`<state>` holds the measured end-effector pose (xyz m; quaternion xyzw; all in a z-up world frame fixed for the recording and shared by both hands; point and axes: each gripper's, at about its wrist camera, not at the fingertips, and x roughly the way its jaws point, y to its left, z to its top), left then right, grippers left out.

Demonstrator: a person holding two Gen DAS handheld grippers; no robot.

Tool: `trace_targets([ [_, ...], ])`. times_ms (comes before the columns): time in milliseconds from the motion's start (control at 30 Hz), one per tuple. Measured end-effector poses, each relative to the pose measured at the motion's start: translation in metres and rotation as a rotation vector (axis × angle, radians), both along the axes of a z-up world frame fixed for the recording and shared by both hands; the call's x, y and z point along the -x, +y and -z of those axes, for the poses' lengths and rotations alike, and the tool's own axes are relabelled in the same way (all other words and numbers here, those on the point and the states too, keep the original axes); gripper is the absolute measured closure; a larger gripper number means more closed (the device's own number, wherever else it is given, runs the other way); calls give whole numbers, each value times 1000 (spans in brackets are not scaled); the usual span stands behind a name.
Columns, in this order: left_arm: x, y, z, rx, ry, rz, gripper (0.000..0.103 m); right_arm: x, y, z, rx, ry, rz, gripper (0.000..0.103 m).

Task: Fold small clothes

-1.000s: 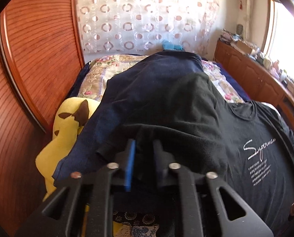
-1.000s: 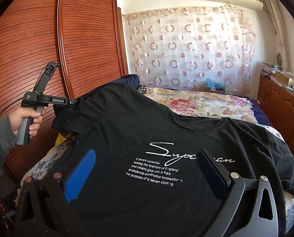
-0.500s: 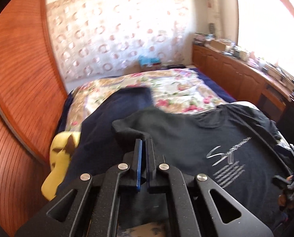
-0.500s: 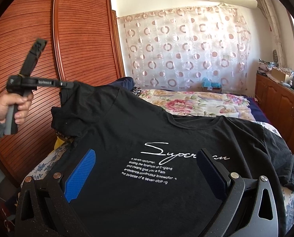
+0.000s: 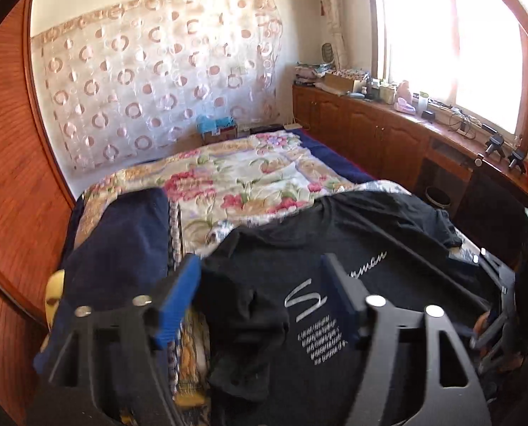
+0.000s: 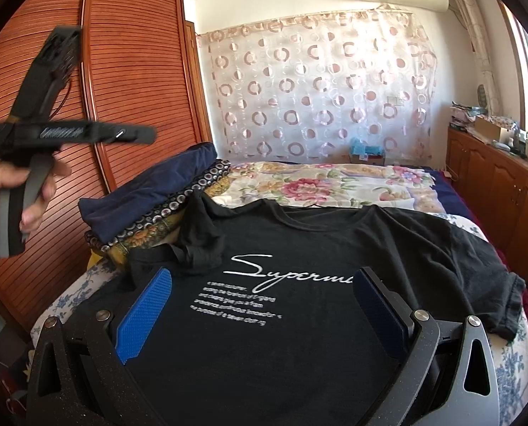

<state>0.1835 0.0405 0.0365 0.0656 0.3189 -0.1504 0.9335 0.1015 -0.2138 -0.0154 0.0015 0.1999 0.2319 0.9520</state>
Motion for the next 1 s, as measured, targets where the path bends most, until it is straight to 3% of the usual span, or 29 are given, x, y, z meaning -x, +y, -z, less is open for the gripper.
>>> trace_targets([
  [133, 22, 8, 26, 6, 15, -11, 27, -7, 5, -3, 17, 11, -16, 2],
  [300, 46, 20, 73, -8, 64, -35, 25, -23, 15, -8, 38, 48, -76, 22],
  [400, 55, 23, 101, -26, 108, -58, 25, -35, 28, -12, 47, 68, -124, 28],
  [600, 53, 36, 142, -18, 197, -119, 25, -81, 70, -8, 68, 154, -211, 47],
  [867, 43, 46, 155, -9, 259, -188, 24, -148, 123, 17, 109, 310, -290, 57],
  [1000, 43, 46, 155, -11, 264, -196, 16, -169, 142, 30, 137, 360, -300, 57],
])
